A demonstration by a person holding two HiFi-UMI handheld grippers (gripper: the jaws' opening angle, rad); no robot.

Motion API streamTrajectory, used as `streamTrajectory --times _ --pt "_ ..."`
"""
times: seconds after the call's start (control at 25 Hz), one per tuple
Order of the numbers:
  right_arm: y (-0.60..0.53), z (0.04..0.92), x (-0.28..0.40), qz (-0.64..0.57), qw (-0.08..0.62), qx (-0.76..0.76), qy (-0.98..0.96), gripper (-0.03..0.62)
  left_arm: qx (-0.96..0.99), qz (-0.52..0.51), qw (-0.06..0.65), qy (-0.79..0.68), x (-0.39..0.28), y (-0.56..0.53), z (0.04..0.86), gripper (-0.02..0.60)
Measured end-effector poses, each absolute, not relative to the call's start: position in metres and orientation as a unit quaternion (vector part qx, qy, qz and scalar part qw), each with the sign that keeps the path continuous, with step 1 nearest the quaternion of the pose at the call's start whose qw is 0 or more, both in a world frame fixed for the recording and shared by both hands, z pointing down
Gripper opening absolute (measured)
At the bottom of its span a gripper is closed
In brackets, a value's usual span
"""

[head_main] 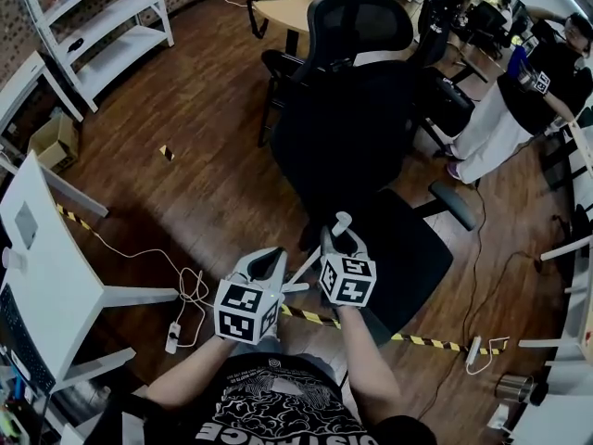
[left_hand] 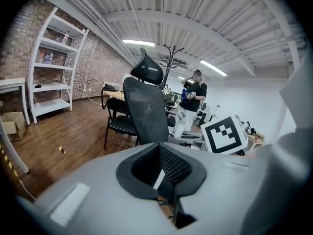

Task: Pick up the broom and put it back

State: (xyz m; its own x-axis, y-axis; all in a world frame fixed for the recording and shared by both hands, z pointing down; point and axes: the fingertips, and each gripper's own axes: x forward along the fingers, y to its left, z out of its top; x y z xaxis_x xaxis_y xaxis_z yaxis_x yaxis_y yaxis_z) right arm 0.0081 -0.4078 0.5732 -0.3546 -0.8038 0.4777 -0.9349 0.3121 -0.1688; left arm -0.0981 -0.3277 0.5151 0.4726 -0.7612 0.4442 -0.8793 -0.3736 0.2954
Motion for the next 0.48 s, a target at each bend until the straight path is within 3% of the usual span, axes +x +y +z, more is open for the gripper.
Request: streamTrajectory --times 0.48 --pt "-0.33 0.519 -0.004 0.172 0.125 0.506 -0.836 0.097 0.821 0.102 0.224 -0.516 -0.083 -0.291 0.495 0.005"
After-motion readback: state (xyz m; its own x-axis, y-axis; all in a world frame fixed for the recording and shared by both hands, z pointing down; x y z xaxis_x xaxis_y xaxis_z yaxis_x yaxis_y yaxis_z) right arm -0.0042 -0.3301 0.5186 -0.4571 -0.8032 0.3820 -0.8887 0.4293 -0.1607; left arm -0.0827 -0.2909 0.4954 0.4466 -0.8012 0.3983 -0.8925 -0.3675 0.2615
